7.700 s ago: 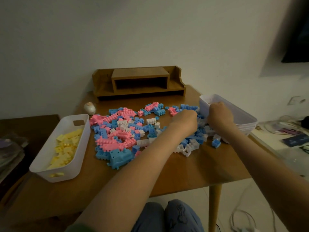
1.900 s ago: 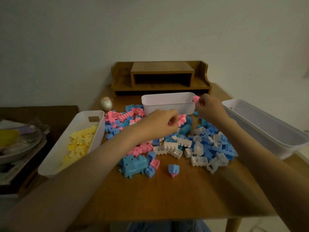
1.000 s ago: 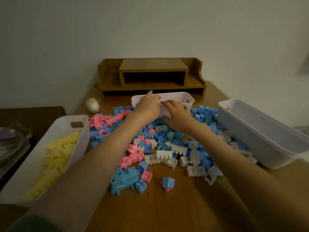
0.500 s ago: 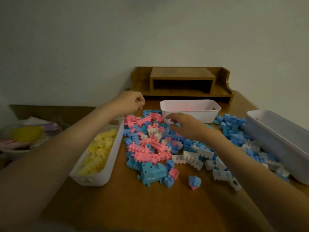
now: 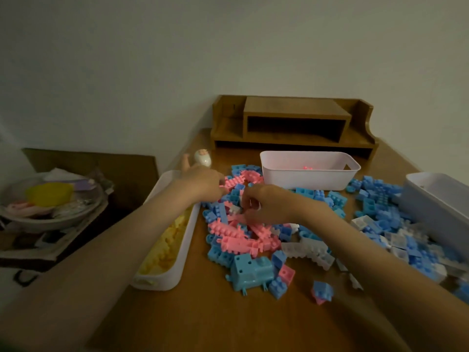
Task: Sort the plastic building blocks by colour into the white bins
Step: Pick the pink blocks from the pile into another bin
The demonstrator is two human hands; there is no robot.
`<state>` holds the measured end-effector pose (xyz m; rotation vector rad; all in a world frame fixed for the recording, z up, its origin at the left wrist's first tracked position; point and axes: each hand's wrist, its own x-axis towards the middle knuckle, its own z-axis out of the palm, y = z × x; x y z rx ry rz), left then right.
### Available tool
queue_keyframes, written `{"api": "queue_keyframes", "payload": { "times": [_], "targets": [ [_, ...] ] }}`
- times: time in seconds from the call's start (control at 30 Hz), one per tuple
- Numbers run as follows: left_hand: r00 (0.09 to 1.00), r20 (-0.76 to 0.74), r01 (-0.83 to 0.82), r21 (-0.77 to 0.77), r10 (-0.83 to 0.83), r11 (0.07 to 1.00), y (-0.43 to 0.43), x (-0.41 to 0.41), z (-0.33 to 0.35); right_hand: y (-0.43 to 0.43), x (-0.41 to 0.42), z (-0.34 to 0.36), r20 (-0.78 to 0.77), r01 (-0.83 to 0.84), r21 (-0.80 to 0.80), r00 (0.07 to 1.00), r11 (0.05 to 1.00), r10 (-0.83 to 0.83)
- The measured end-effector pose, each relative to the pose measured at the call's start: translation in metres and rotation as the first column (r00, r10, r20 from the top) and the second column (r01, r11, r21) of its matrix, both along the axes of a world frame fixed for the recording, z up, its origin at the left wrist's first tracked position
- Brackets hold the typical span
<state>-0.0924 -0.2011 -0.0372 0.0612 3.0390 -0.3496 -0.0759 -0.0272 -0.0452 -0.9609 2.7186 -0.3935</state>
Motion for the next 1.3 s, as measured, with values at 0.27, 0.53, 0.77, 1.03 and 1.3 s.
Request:
{"api": "queue_keyframes", "payload": {
  "times": [0.27, 0.53, 0.77, 1.03, 1.3],
  "targets": [
    [0.994, -0.113, 0.025, 0.144, -0.009, 0.989, -0.003, -0.002, -0.014, -0.003, -0.003, 0.008, 0.045, -0.039, 0.199, 0.999, 0.979, 0.031],
    [0.988, -0.155, 0.048, 0.215, -0.015, 0.975, 0.000, 0.001, -0.013, -0.002, 0.002, 0.016, 0.118, -0.056, 0.237, 0.993, 0.970, 0.029],
    [0.984, -0.179, 0.073, 0.279, -0.023, 0.957, -0.002, -0.001, -0.017, 0.004, -0.001, 0.017, 0.118, -0.015, 0.119, 0.993, 0.993, 0.001],
    [0.946, -0.271, -0.048, 0.426, 0.177, 0.903, 0.015, 0.002, 0.002, 0.030, -0.015, 0.039, -0.229, 0.082, -0.090, 0.968, 0.993, -0.100],
    [0.917, -0.399, 0.251, 0.565, -0.006, 0.786, 0.056, -0.020, 0.026, 0.071, -0.060, 0.041, -0.258, 0.332, -0.615, 0.772, 0.715, -0.581]
  ]
}}
